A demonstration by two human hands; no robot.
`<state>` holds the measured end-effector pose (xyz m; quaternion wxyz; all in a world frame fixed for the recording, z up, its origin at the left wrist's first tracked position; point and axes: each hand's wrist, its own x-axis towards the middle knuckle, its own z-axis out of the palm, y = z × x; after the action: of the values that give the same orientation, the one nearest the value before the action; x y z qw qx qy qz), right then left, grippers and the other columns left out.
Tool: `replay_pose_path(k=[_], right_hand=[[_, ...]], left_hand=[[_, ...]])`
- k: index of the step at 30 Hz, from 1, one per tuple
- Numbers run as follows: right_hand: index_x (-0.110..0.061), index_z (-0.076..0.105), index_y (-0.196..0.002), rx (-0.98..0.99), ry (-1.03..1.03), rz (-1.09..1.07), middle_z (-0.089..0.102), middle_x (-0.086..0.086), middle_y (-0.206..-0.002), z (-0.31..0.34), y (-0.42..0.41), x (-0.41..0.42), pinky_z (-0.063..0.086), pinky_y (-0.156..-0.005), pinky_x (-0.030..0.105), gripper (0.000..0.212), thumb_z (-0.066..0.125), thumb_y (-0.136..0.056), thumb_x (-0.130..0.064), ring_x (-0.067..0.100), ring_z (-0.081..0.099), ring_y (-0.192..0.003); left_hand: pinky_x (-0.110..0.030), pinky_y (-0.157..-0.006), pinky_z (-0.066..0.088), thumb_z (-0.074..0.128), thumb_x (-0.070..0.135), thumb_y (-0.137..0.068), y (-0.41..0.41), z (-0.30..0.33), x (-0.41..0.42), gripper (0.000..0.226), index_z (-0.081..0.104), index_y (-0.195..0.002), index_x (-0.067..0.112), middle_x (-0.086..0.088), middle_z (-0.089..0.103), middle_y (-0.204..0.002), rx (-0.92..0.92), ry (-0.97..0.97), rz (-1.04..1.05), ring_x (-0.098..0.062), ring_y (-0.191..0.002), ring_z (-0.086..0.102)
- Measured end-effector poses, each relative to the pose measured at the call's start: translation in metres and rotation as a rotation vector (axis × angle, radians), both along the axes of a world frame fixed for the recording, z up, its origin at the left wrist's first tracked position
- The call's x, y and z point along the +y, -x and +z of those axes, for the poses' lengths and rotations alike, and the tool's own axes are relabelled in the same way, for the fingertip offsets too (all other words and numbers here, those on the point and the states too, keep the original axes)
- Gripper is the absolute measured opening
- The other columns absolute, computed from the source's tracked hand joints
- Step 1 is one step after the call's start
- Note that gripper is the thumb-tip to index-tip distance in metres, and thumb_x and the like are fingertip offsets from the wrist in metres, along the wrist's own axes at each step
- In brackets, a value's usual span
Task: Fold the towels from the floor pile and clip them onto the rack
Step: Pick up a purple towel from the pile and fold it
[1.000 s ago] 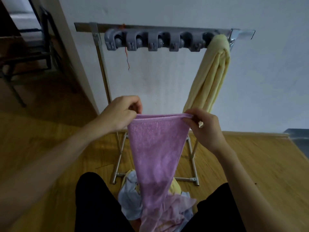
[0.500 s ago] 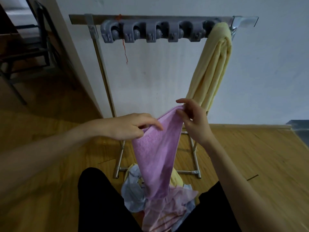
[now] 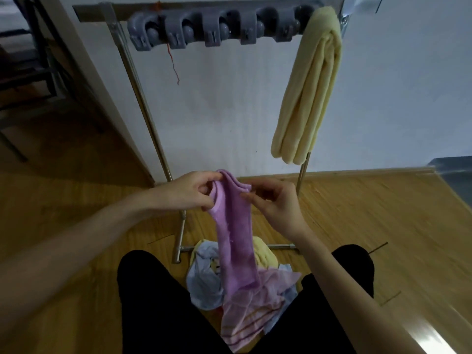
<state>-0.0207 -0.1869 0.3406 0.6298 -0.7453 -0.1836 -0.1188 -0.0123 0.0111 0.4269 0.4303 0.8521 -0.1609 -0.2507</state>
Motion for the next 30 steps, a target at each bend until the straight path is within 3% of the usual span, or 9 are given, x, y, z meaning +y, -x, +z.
replay_pose_path(k=[3,7,9,12,16,19,22,26,30], right_hand=[[-0.014,0.074,-0.1,0.018,0.004,-0.032,0.073,0.005,-0.082,-0.013,0.014,0.007,0.047,-0.06,0.046,0.022,0.07,-0.082,-0.002,0.028,0.057,-0.065],[-0.012,0.072,-0.105,0.017,-0.007,-0.06,0.073,-0.003,-0.089,-0.014,0.026,0.009,0.045,-0.057,0.03,0.021,0.068,-0.085,-0.004,0.01,0.057,-0.065],[-0.012,0.072,-0.104,-0.002,0.009,-0.072,0.072,-0.004,-0.09,-0.013,0.029,0.009,0.044,-0.057,0.026,0.021,0.068,-0.085,-0.004,0.008,0.058,-0.066],[-0.011,0.073,-0.104,-0.012,0.037,-0.084,0.071,-0.005,-0.09,-0.014,0.033,0.01,0.039,-0.057,0.018,0.021,0.069,-0.084,-0.003,0.004,0.053,-0.065],[-0.008,0.072,-0.102,-0.043,0.081,-0.097,0.064,-0.013,-0.085,-0.015,0.038,0.012,0.035,-0.06,0.01,0.021,0.07,-0.082,-0.002,0.003,0.05,-0.064],[-0.009,0.071,-0.104,-0.052,0.098,-0.096,0.062,-0.014,-0.086,-0.014,0.042,0.015,0.036,-0.06,0.01,0.022,0.068,-0.083,-0.002,0.004,0.05,-0.064],[-0.013,0.069,-0.107,-0.082,0.128,-0.087,0.061,-0.015,-0.088,-0.012,0.046,0.015,0.037,-0.058,0.011,0.027,0.066,-0.082,-0.004,0.005,0.051,-0.064],[-0.01,0.067,-0.112,-0.135,0.233,-0.096,0.059,-0.011,-0.09,-0.012,0.044,0.011,0.038,-0.058,0.01,0.036,0.073,-0.078,-0.005,0.006,0.049,-0.067],[-0.008,0.068,-0.11,-0.215,0.339,-0.135,0.055,-0.019,-0.087,-0.014,0.038,0.009,0.035,-0.064,0.006,0.034,0.072,-0.077,-0.004,-0.001,0.045,-0.068]], left_hand=[[-0.034,-0.08,0.051,0.061,-0.009,-0.076,0.009,-0.012,-0.003,0.046,0.055,-0.121,-0.002,-0.025,0.064,-0.106,-0.005,0.072,0.08,-0.03,-0.093,0.063],[-0.015,-0.054,0.038,0.061,-0.008,-0.076,0.019,-0.028,-0.012,0.031,0.059,-0.107,-0.002,0.015,0.056,-0.059,-0.06,0.143,0.194,0.002,-0.055,0.049],[-0.022,-0.06,0.039,0.061,-0.001,-0.069,0.026,-0.03,-0.016,0.035,0.06,-0.104,-0.002,0.003,0.06,-0.065,-0.075,0.185,0.274,-0.006,-0.063,0.052],[-0.035,-0.076,0.044,0.061,-0.011,-0.074,0.032,-0.036,-0.018,0.026,0.062,-0.095,0.005,-0.027,0.064,-0.092,-0.078,0.289,0.368,-0.021,-0.084,0.058],[-0.026,-0.075,0.047,0.061,-0.014,-0.076,0.037,-0.039,-0.025,0.036,0.058,-0.084,0.021,-0.016,0.063,-0.096,-0.105,0.322,0.446,-0.013,-0.085,0.061],[-0.04,-0.083,0.051,0.063,-0.012,-0.075,0.038,-0.044,-0.026,0.028,0.062,-0.099,0.003,-0.028,0.064,-0.105,-0.129,0.323,0.452,-0.023,-0.091,0.064],[-0.048,-0.089,0.051,0.066,-0.007,-0.074,0.037,-0.046,-0.025,0.038,0.06,-0.111,0.001,-0.024,0.066,-0.104,-0.146,0.311,0.451,-0.028,-0.097,0.067],[-0.033,-0.091,0.054,0.066,-0.01,-0.077,0.036,-0.044,-0.028,0.053,0.053,-0.128,0.003,-0.009,0.067,-0.11,-0.146,0.302,0.439,-0.016,-0.099,0.067],[-0.031,-0.088,0.055,0.068,-0.008,-0.076,0.036,-0.043,-0.028,0.04,0.059,-0.111,0.01,-0.006,0.069,-0.102,-0.174,0.305,0.393,-0.013,-0.093,0.069]])
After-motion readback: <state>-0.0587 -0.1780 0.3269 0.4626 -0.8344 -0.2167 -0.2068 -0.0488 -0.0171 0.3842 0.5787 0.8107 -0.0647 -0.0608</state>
